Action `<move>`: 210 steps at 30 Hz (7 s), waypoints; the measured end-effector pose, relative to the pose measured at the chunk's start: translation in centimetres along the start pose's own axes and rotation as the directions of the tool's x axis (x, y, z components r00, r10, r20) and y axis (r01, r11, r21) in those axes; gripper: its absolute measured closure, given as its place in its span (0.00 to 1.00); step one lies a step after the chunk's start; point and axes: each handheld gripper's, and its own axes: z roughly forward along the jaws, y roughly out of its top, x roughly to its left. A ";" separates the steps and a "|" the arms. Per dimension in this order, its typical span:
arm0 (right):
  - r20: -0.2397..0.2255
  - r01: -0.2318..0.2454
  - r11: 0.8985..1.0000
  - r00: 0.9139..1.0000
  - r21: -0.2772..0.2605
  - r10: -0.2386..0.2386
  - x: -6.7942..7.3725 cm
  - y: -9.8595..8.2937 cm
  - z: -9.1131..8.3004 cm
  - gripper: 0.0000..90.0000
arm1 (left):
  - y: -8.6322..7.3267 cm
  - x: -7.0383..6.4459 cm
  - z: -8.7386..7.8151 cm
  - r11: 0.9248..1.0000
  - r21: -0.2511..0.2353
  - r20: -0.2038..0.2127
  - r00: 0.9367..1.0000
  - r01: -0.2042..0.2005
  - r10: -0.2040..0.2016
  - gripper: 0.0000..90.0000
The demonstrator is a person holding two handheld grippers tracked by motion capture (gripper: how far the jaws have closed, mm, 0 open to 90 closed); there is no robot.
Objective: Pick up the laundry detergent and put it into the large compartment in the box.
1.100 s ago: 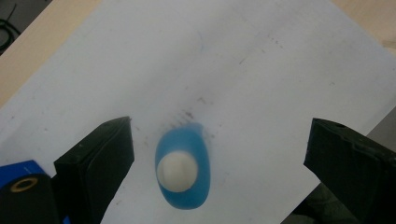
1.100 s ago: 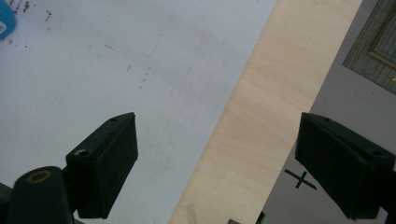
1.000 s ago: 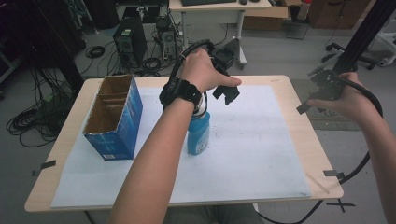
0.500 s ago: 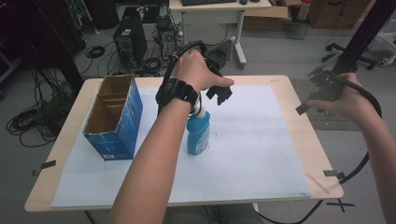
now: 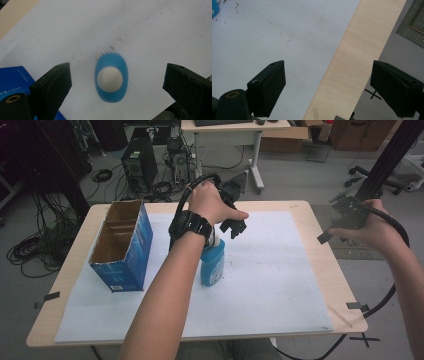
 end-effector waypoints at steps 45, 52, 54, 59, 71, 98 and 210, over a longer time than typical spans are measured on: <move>-0.002 0.001 1.000 1.000 0.002 -0.001 0.1 -0.3 0.1 0.15 | -1.5 0.3 5.8 0.997 0.071 0.009 1.000 0.025 -0.026 0.11; -0.008 -0.001 1.000 1.000 -0.002 0.001 0.1 -0.3 0.1 0.15 | -1.5 0.2 6.2 0.996 0.093 0.007 1.000 0.013 -0.014 0.13; -0.007 -0.002 1.000 1.000 0.000 0.002 0.1 -0.3 0.1 0.14 | -1.5 0.3 6.4 0.996 0.087 0.012 1.000 0.016 -0.018 0.13; -0.003 -0.001 1.000 1.000 0.008 0.001 0.1 -0.4 0.3 0.14 | -1.7 0.4 7.1 0.995 0.096 0.015 1.000 0.019 -0.021 0.13; -0.009 -0.001 1.000 1.000 0.010 0.001 0.3 -0.3 0.4 0.14 | -2.0 0.5 7.9 0.994 0.103 0.005 0.999 0.040 -0.041 0.14; -0.012 0.006 1.000 1.000 0.011 -0.006 0.5 -0.4 0.6 0.15 | -1.7 0.6 8.8 0.985 0.153 0.000 0.997 0.077 -0.078 0.40; -0.036 0.035 0.999 0.999 -0.001 -0.035 0.9 -0.3 -0.7 0.16 | 1.0 2.8 -7.2 0.983 0.137 0.015 0.992 0.124 -0.127 0.41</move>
